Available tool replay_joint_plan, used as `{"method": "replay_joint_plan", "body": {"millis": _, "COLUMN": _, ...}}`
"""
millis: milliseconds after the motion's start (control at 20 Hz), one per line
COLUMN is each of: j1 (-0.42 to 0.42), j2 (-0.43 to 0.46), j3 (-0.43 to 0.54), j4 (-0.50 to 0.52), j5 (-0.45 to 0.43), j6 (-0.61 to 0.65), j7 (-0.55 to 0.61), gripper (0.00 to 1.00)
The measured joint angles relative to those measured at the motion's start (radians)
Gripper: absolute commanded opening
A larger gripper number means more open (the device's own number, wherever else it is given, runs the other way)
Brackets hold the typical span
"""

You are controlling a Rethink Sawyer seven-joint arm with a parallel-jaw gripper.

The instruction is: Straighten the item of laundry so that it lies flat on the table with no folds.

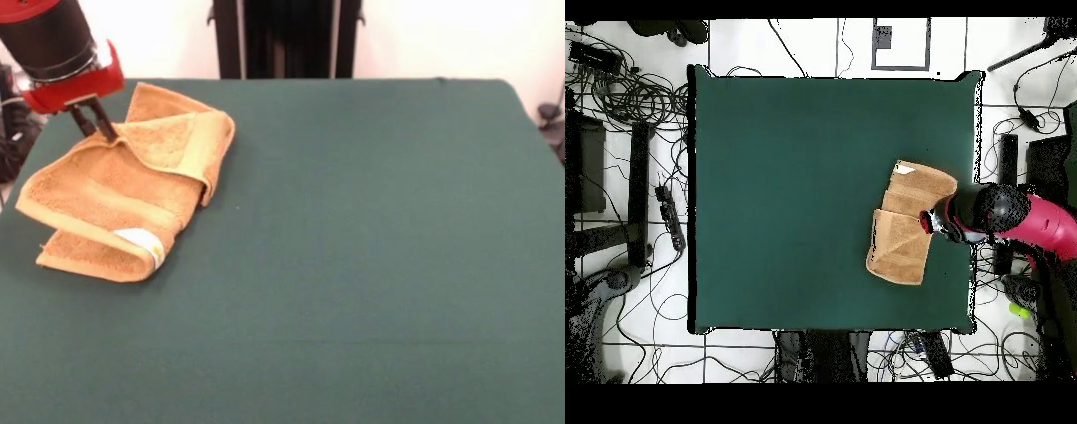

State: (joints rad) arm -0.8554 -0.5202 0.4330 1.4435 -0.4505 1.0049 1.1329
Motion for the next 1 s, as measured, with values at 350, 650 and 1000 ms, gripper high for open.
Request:
{"method": "replay_joint_plan", "body": {"millis": 350, "j1": -0.022, "j2": -0.001, "j3": 0.027, "j4": 0.0, "j5": -0.009, "j6": 0.0, "j7": -0.117, "gripper": 0.0}}
{"method": "replay_joint_plan", "body": {"millis": 650, "j1": 0.024, "j2": -0.004, "j3": 0.027, "j4": 0.001, "j5": 0.003, "j6": -0.019, "j7": -0.117, "gripper": 0.0}}
{"method": "replay_joint_plan", "body": {"millis": 1000, "j1": 0.097, "j2": -0.002, "j3": 0.023, "j4": 0.025, "j5": 0.118, "j6": -0.137, "j7": -0.09, "gripper": 0.0}}
